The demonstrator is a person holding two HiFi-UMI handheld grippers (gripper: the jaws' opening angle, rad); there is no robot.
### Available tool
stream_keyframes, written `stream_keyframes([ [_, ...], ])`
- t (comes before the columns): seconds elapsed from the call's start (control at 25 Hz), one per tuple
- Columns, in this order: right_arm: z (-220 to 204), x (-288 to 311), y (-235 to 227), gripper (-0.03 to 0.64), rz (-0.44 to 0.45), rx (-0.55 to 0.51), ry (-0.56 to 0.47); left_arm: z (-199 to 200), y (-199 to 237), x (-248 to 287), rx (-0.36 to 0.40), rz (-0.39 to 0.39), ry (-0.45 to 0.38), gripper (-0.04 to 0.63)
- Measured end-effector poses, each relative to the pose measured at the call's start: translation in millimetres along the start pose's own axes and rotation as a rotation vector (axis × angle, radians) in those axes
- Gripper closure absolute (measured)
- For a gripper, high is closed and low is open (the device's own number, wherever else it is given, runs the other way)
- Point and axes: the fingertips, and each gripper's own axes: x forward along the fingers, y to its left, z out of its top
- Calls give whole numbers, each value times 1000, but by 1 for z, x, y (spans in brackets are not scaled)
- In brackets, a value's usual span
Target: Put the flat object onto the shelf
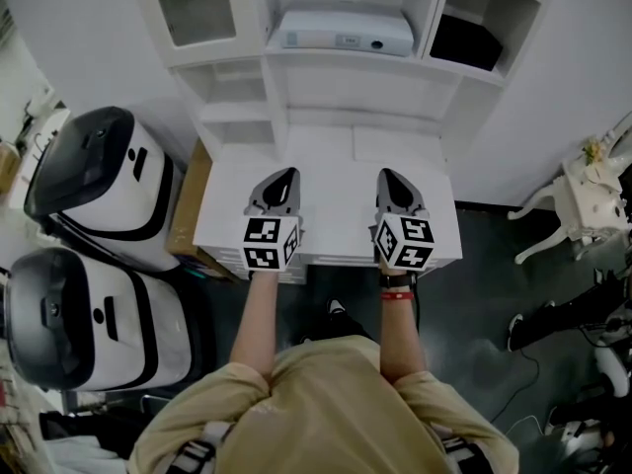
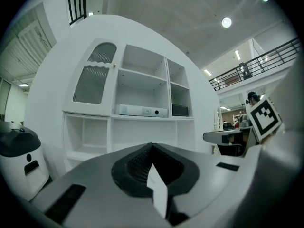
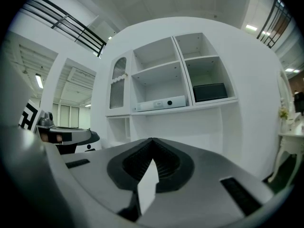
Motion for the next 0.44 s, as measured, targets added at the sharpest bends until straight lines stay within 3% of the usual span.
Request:
stream_keyframes([
  [0.16,-7,0,-6,594,-9,-11,-1,-6,2,0,30,21,-9,575],
  [0.44,-16,10,-11,594,-8,-31,-3,-26,7,12,18,38,6,577],
])
